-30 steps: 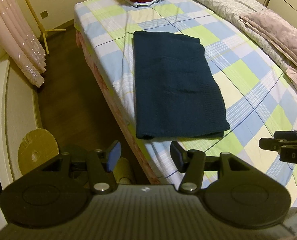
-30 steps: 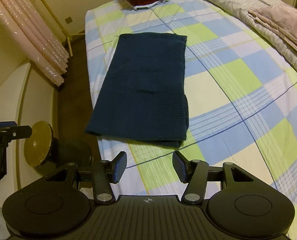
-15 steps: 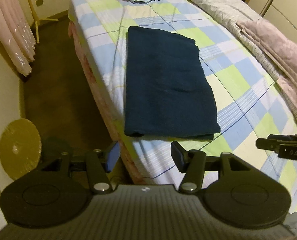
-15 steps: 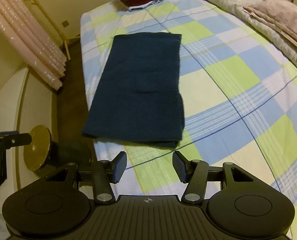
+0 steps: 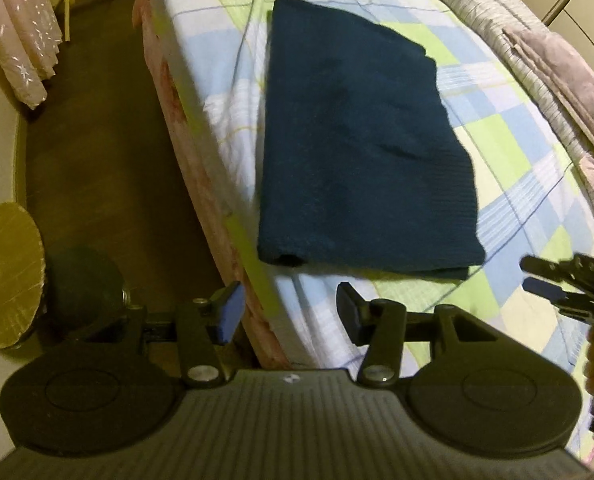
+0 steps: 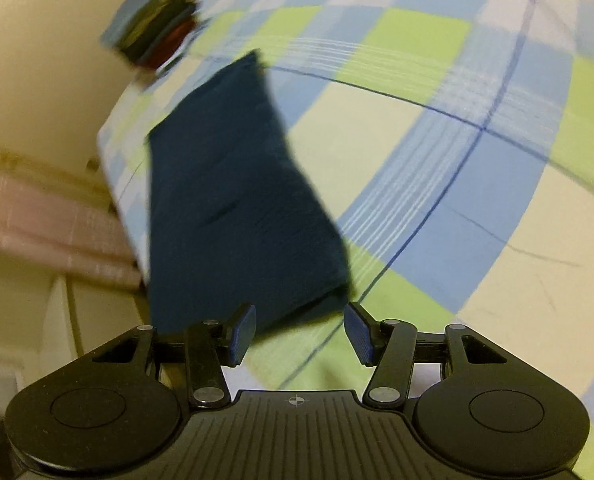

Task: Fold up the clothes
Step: 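Grasp the sweater end with both grippers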

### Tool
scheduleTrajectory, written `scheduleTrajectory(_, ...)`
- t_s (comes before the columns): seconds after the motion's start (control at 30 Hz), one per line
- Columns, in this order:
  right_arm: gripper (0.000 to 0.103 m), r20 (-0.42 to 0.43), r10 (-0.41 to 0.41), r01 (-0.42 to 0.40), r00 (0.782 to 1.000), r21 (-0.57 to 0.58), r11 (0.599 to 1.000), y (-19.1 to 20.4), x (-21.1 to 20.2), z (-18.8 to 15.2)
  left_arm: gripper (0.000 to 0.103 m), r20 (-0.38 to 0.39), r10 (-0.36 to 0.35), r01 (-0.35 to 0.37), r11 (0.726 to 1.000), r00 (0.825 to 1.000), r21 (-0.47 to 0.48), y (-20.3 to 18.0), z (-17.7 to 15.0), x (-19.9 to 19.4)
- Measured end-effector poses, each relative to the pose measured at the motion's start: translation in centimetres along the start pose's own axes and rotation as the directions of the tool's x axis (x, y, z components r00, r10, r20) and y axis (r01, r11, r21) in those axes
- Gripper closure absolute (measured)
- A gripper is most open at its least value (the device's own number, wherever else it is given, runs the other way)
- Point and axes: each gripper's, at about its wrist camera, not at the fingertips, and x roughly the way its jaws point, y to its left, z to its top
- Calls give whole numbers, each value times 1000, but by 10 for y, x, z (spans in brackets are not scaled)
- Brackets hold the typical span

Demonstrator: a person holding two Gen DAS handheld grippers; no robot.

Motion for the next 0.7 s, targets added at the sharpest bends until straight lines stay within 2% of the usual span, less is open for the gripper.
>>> scheduleTrajectory(0.13, 49, 19, 21, -24, 1000, 175, 984, -30, 40, 9, 57, -1, -17, 17, 1000, 1000, -10, 6, 6, 27)
scheduleTrajectory(0.2, 50, 12, 36, -38, 999, 225, 974, -39, 53, 10, 57, 0, -28, 28, 999, 1000, -24, 10, 7, 37)
scheduleTrajectory(0.23, 55, 9, 39, -40, 999, 243, 969, -42, 59, 10, 57, 2, -36, 36, 999, 999, -30, 12, 8, 42)
scheduleTrajectory(0.27, 97, 20, 48, -51, 999, 241, 969, -44, 61, 9, 57, 5, -44, 45, 998, 999, -36, 15, 8, 47)
scheduleTrajectory(0.43, 97, 134, 107, -121, 985, 97, 988, -30, 38, 2, 57, 46, -96, 98, 993, 994, -58, 26, 11, 62)
scheduleTrajectory(0.47, 98, 138, 88, -101, 987, 86, 991, -30, 34, -1, 57, 53, -107, 111, 992, 993, -63, 29, 12, 66)
scheduleTrajectory(0.53, 98, 114, -11, 3, 993, 69, 998, -38, 39, -6, 57, 58, -120, 125, 989, 991, -78, 35, 13, 74)
scheduleTrajectory(0.57, 98, 92, -28, 22, 995, 72, 997, -43, 46, -7, 57, 51, -120, 124, 988, 991, -88, 37, 14, 79)
scheduleTrajectory(0.63, 98, 60, -25, 21, 998, 63, 998, -49, 56, -7, 58, 40, -122, 126, 987, 992, -103, 41, 17, 85)
scheduleTrajectory(0.7, 97, 36, -28, 29, 999, -41, 999, -36, 56, -1, 58, 41, -128, 132, 985, 991, -108, 45, 20, 89)
